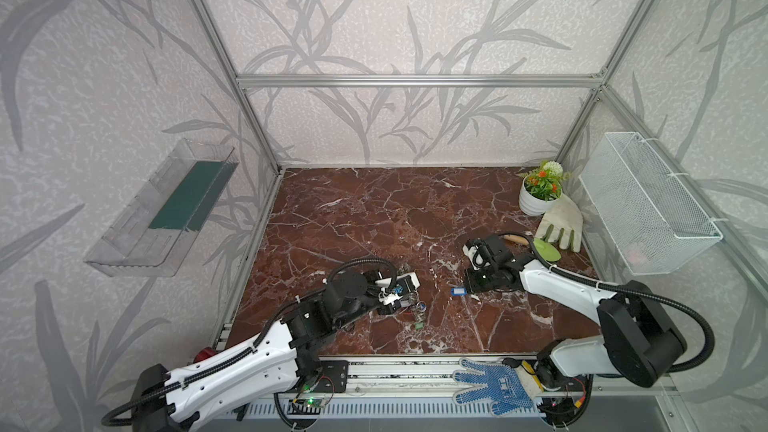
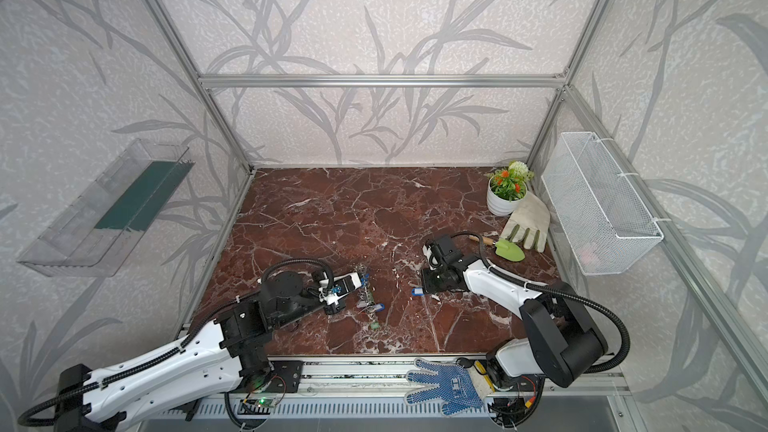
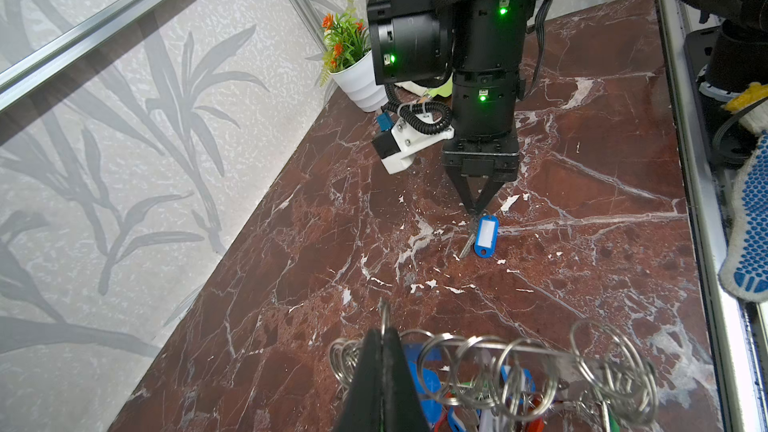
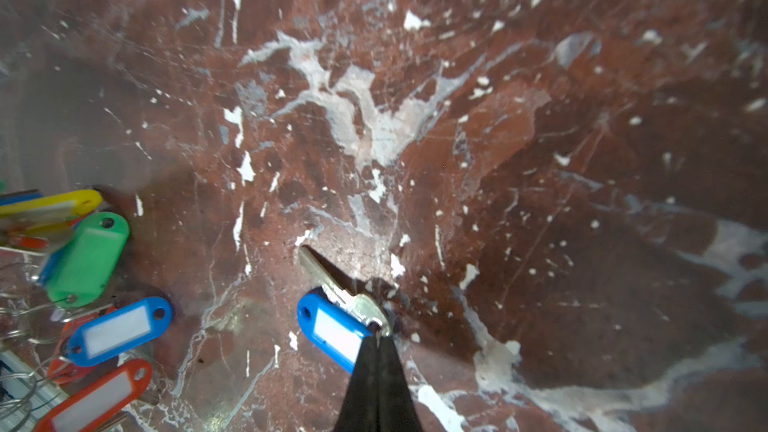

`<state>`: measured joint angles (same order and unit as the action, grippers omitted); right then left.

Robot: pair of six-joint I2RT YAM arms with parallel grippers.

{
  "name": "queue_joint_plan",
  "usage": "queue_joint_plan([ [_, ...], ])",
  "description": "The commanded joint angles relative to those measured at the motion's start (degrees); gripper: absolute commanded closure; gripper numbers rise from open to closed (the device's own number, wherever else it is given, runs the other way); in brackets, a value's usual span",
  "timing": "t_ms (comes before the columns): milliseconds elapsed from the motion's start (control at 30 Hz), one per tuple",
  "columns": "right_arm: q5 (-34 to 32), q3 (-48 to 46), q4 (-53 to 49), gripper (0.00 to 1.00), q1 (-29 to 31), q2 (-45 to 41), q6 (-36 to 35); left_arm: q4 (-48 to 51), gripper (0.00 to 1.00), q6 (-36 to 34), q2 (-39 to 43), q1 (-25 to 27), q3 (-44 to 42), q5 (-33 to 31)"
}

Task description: Put the keys on the keyring

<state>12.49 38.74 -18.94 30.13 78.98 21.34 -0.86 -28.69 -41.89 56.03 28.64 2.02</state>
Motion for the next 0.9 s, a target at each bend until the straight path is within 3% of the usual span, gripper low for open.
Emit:
queue_joint_plan([
  [0, -0.30, -1.92, 5.50, 1.00, 0.34, -3.20, 1.25, -4.06, 1.00, 0.12, 0.93, 0.24, -0.06, 0.80],
  [400, -5.19, -11.07, 32.47, 1.00, 0.43, 1.38, 3.53, -4.06, 1.00, 0.03, 0.84, 0.22, -0.07, 0.74],
  [700, -7.44, -16.50, 44.10, 1.00, 0.99, 3.46, 3.53, -4.10, 1.00, 0.03, 0.68, 0.23, 0.00, 1.01],
  [867, -6.36, -17.97, 43.60, 1.00, 1.35, 0.97, 3.53, -3.90, 1.00, 0.04, 0.76, 0.22, 0.00, 1.14],
])
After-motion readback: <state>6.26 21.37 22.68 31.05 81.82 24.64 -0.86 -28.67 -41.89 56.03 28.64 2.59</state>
